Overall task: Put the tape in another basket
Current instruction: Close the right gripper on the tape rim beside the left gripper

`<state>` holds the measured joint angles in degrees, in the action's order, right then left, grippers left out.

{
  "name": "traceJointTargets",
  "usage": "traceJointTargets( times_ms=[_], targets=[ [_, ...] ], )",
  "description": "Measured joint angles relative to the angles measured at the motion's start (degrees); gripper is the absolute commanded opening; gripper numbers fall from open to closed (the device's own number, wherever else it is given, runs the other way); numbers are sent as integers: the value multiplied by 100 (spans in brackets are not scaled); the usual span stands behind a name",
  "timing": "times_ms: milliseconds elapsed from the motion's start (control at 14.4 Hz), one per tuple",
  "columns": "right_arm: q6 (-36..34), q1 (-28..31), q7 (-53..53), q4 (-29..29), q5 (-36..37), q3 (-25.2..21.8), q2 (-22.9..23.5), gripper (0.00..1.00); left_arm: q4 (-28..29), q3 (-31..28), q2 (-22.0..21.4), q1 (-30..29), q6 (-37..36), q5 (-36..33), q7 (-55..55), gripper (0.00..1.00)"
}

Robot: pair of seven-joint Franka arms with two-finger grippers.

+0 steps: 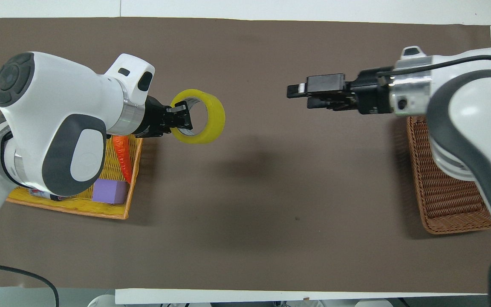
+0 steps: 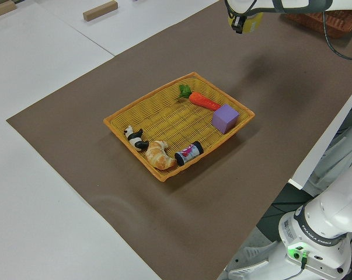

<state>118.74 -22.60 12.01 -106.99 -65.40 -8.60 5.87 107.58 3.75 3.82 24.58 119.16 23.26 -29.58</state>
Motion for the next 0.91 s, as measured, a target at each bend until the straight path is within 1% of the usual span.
traceJointTargets(
  times_ms=[209,348,488,697,905],
  targets=[
    [677,-545,80,5,-670,4,403,100,0,3,0,3,-124,-5,-4,0],
    [865,-765,104,28,-915,3,525,100,0,4,0,5,-157,-6,-4,0],
    [975,-907,104,38,-1012,-1,530,100,0,4,0,6,-173,-6,-4,0],
    [1337,-1187,104,39,-1179,-3,530,100,0,4,0,6,-179,-10,-4,0],
    [1395,-1278,104,39,-1192,-3,530,100,0,4,0,6,-180,-12,-4,0]
  ],
)
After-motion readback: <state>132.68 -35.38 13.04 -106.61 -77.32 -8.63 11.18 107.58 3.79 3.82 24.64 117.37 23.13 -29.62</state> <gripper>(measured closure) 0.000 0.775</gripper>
